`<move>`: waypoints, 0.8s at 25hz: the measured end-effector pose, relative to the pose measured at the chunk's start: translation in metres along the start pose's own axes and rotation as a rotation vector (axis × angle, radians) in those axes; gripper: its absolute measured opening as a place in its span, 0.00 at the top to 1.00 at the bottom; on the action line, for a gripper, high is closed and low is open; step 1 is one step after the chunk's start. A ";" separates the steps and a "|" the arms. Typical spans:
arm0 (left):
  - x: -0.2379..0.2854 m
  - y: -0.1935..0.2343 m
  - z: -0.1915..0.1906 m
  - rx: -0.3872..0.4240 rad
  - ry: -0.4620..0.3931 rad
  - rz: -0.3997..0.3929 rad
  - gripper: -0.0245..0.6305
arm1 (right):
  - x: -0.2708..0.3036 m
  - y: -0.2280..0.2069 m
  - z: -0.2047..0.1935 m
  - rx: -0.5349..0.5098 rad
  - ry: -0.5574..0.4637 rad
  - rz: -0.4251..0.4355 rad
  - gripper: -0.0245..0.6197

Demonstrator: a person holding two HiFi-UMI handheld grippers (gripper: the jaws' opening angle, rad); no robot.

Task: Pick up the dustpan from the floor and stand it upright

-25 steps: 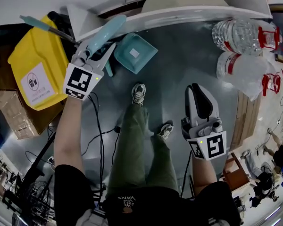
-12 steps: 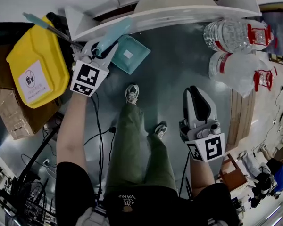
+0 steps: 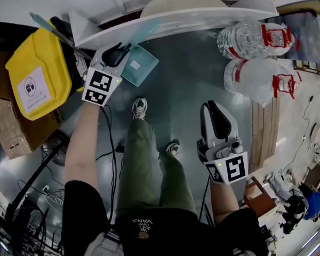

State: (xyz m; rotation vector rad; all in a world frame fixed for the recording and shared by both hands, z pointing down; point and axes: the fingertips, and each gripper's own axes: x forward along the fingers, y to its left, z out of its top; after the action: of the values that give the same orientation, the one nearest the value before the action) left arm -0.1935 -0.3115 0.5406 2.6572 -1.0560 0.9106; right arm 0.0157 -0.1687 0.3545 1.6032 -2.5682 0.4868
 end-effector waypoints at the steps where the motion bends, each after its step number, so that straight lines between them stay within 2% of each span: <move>1: -0.003 -0.001 0.002 -0.010 0.000 0.006 0.74 | -0.004 0.001 0.003 -0.001 -0.004 0.002 0.88; 5: -0.027 -0.008 0.015 -0.039 -0.020 0.034 0.74 | -0.017 0.009 0.021 -0.005 -0.025 0.017 0.88; 10: -0.078 -0.019 0.053 -0.057 -0.117 0.092 0.74 | -0.037 0.027 0.049 -0.030 -0.085 0.044 0.88; 17: -0.168 -0.064 0.115 -0.050 -0.223 0.152 0.75 | -0.080 0.056 0.099 -0.071 -0.149 0.099 0.88; 20: -0.203 -0.084 0.131 -0.081 -0.276 0.176 0.81 | -0.102 0.066 0.114 -0.086 -0.171 0.115 0.88</move>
State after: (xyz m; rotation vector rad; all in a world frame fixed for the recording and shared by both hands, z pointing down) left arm -0.1900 -0.1760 0.3241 2.7087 -1.3723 0.5217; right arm 0.0151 -0.0886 0.2084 1.5377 -2.7754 0.2530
